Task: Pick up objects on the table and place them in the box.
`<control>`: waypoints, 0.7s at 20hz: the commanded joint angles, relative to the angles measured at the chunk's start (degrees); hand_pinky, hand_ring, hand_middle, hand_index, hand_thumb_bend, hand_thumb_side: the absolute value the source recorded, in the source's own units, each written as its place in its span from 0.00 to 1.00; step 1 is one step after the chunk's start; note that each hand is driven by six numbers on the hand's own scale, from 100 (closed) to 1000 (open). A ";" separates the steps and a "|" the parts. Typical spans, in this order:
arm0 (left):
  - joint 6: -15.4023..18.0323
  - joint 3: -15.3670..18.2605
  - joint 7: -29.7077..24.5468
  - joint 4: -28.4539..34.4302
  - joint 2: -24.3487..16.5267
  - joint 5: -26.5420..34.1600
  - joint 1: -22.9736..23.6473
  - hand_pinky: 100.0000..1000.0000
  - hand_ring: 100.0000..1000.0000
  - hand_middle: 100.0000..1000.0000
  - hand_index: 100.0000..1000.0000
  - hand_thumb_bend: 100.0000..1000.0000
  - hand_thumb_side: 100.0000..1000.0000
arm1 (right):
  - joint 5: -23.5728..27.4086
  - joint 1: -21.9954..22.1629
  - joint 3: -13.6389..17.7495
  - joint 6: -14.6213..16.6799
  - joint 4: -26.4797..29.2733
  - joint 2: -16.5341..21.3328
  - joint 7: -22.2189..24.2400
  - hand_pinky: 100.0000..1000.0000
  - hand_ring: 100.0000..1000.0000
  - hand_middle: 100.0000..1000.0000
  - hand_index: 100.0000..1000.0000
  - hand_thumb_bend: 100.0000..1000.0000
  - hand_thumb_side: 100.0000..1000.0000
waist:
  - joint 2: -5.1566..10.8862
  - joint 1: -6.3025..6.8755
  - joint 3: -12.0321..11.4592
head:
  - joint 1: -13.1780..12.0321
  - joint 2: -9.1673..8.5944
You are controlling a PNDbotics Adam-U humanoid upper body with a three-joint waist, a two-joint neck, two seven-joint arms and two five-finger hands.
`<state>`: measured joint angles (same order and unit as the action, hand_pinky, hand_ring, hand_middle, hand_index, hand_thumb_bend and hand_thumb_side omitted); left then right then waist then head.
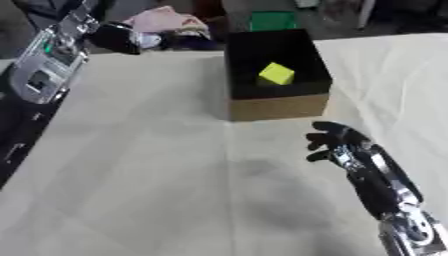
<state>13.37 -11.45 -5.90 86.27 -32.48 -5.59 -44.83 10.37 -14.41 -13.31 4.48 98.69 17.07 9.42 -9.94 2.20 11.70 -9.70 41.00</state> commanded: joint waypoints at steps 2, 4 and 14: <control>-3.43 3.06 -0.33 7.80 -2.65 5.14 4.30 0.69 0.55 0.53 0.69 0.57 0.32 | 0.50 0.25 1.74 0.15 2.13 1.08 -1.35 0.62 0.83 0.52 0.82 0.00 0.66 | 0.70 -0.46 -1.22 | 0.41 1.67; -4.60 3.96 -0.50 9.38 -2.24 5.96 6.78 0.69 0.55 0.53 0.70 0.54 0.35 | 0.43 0.67 2.26 0.19 2.32 1.05 -1.92 0.62 0.84 0.52 0.82 0.00 0.66 | 0.52 -0.60 -1.86 | 0.63 2.33; -7.29 7.10 -0.49 13.08 0.71 6.34 14.56 0.70 0.55 0.53 0.69 0.47 0.43 | 0.24 1.63 4.00 0.48 3.35 0.62 -3.74 0.62 0.84 0.52 0.82 0.00 0.65 | -0.35 -1.10 -4.00 | 2.34 3.12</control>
<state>6.41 -5.34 -6.49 98.20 -31.17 0.52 -29.67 10.65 -12.35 -9.90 4.88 100.59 17.04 6.00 -11.00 1.20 7.72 -7.66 43.81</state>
